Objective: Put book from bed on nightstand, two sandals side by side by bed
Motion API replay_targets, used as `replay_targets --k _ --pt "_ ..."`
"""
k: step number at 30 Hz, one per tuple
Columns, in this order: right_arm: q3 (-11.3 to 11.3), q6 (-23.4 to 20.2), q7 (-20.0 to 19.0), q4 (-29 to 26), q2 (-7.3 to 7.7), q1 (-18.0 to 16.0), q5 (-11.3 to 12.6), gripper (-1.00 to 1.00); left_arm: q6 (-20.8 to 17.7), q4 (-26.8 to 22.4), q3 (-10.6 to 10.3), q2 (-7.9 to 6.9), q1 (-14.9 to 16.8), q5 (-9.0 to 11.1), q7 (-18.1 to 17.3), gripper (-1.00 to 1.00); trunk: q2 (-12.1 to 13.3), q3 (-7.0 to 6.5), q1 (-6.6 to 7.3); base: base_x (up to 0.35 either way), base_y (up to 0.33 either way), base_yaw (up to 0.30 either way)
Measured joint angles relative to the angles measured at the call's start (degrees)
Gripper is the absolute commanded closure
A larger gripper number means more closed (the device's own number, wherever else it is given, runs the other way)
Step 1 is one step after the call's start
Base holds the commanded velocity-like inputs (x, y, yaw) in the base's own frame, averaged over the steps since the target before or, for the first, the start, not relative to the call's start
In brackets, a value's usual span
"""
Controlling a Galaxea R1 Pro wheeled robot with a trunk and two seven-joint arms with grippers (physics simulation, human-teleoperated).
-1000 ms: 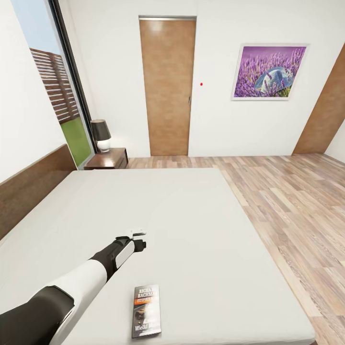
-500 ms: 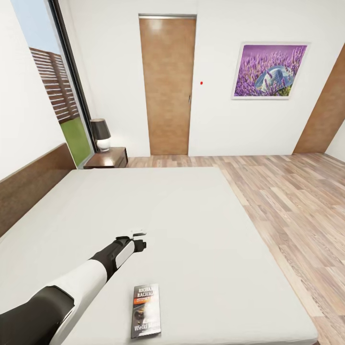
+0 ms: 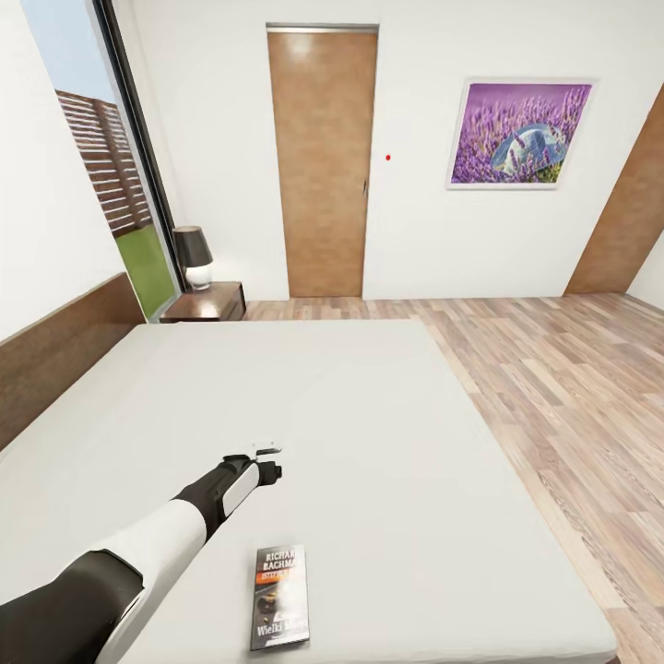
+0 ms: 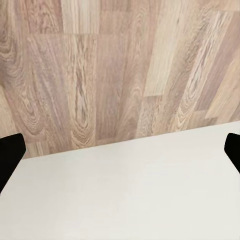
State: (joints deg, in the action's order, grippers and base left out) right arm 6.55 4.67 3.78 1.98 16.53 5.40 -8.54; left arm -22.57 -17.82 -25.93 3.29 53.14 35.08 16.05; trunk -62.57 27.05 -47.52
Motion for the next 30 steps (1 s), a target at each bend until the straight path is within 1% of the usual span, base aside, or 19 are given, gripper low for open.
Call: replay_targets --k 23,30 --pt "-0.15 0.00 0.07 -0.07 -0.13 0.00 -0.01 -1.00 -0.06 0.05 0.13 -0.04 -0.02 0.00 0.06 -1.00 -9.23 4.13 -5.05 0.000 0.000 0.000" --pt "-0.18 0.00 0.11 -0.08 -0.16 -0.01 -0.02 -1.00 -0.06 0.01 0.21 0.25 0.00 0.00 0.15 -1.00 -12.04 5.39 -6.59 0.000 0.000 0.000"
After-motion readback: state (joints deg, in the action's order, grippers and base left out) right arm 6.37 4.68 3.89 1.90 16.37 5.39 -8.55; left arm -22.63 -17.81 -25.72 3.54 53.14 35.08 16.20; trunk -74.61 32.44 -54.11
